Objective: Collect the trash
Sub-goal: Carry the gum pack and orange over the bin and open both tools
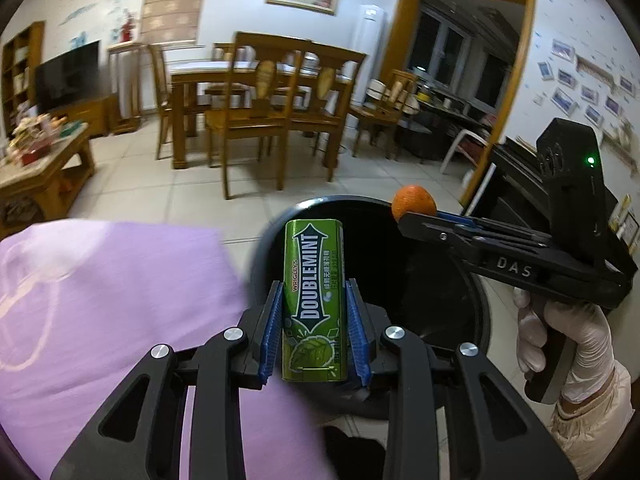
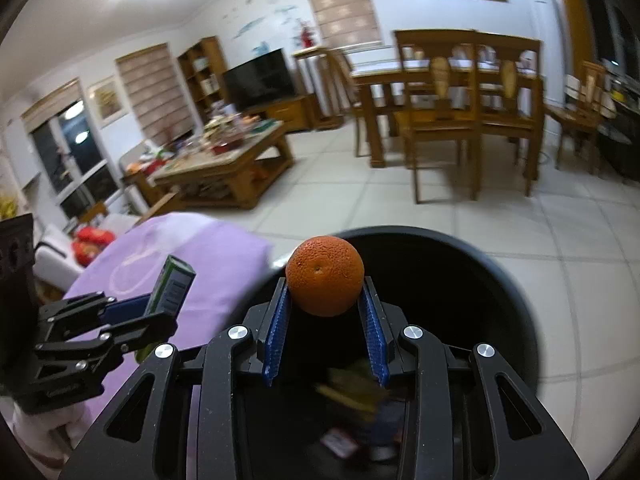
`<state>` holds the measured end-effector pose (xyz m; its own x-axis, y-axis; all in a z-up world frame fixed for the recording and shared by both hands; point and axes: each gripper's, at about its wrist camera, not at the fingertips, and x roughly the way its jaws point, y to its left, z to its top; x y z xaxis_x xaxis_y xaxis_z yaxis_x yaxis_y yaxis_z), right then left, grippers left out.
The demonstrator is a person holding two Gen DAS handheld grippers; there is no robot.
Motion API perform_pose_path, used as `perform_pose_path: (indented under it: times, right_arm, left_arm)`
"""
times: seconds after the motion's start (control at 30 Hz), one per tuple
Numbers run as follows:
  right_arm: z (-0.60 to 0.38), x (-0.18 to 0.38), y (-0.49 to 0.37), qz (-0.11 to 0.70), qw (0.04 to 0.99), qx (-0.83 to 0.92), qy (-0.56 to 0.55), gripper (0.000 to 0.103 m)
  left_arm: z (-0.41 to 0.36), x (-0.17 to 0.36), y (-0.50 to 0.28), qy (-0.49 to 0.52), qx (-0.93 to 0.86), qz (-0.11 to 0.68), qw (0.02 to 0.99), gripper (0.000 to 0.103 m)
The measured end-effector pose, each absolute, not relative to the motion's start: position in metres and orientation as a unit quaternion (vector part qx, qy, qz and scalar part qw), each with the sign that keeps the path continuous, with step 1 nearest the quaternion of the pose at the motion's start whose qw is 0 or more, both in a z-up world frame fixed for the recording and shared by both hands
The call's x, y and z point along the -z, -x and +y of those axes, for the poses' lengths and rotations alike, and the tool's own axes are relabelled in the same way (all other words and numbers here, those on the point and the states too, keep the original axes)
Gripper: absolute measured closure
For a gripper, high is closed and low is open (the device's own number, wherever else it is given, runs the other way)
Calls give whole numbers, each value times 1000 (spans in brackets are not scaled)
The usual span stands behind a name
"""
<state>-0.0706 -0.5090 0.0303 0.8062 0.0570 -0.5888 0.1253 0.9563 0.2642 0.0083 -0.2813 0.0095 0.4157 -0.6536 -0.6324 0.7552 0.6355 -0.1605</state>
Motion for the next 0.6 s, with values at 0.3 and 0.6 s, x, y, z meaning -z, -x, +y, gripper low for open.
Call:
perform_pose_path:
  times: [0.3,0.6]
  right_arm:
    - [-572,4,104,322,930,39,-173,68]
    - [-573,25,84,338,923,27,-181,67]
  left_arm:
    - [-352,21,10,-111,442,363,813,72]
    - [-364,32,10,-127,427,375,813,71]
